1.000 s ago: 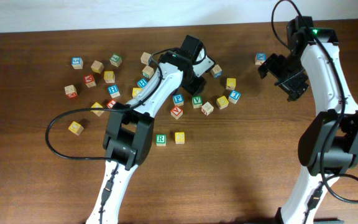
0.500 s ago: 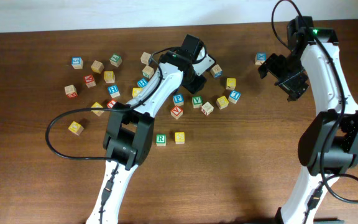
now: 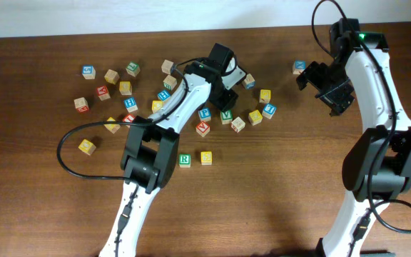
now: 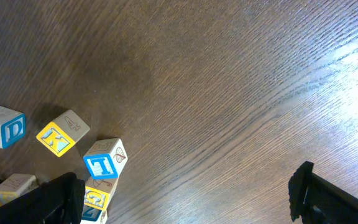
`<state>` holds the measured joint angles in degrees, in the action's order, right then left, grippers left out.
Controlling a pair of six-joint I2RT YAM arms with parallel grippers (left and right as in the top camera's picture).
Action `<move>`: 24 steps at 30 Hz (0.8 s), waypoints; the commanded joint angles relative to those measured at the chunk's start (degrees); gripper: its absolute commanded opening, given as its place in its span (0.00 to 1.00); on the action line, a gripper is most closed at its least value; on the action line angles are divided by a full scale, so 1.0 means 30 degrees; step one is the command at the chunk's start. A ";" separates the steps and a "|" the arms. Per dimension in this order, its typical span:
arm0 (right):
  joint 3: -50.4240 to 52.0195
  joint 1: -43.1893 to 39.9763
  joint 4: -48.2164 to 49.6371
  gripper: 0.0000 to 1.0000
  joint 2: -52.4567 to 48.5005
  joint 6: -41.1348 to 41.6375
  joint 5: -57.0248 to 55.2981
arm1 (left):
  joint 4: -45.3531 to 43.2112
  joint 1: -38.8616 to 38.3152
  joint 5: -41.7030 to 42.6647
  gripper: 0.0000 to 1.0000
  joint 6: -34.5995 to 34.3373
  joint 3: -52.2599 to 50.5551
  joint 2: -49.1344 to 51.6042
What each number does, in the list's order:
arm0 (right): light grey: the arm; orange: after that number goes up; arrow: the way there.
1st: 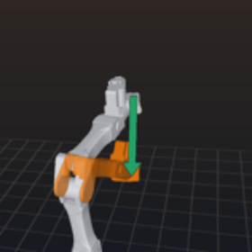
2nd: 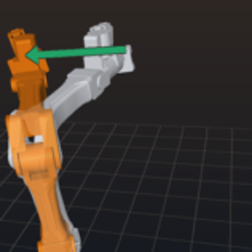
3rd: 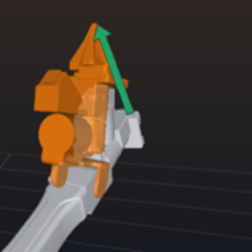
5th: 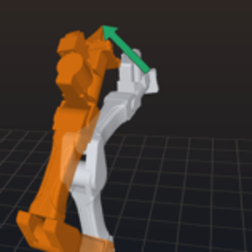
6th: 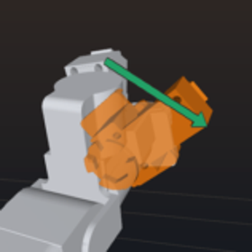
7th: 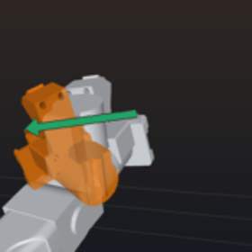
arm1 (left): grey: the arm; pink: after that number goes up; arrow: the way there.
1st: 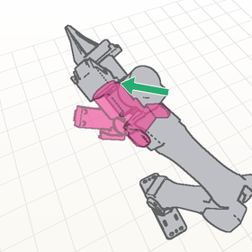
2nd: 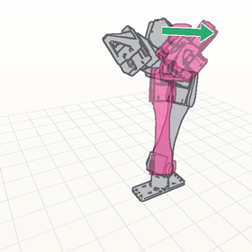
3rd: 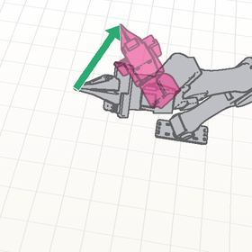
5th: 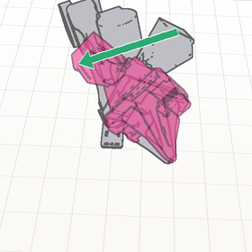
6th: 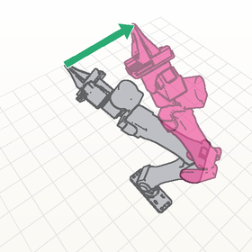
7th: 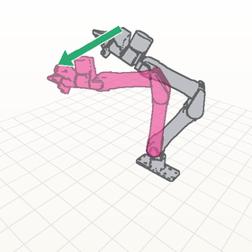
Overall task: Spell out RSS
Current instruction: 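Grasp a second yellow S block with the left gripper, then carry the S block and place it right of the first S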
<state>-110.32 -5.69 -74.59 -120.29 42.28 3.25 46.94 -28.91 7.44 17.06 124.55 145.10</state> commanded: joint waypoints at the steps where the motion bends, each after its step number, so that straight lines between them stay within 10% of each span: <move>1: 0.0131 0.0029 0.0000 0.98 0.0000 0.0219 -0.0029 | 0.0015 0.0080 0.0073 0.34 -0.0022 0.0357 0.0488; 10: 0.0131 0.0029 0.0000 0.98 0.0000 0.0219 -0.0029 | 0.1712 0.0080 0.0080 0.09 -0.2470 0.3847 0.0488; 18: 0.0131 0.0029 0.0000 0.98 0.0000 0.0226 -0.0029 | 1.3304 0.0087 0.0146 0.17 -0.3847 1.7580 0.0488; 24: 0.0131 0.0029 0.0000 0.98 0.0000 0.0219 -0.0029 | 1.6568 0.1829 0.0087 0.16 -0.4619 1.8382 -0.4065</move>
<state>-110.32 -5.69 -74.54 -120.29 42.30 3.25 94.19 -26.39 7.46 5.45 178.65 140.42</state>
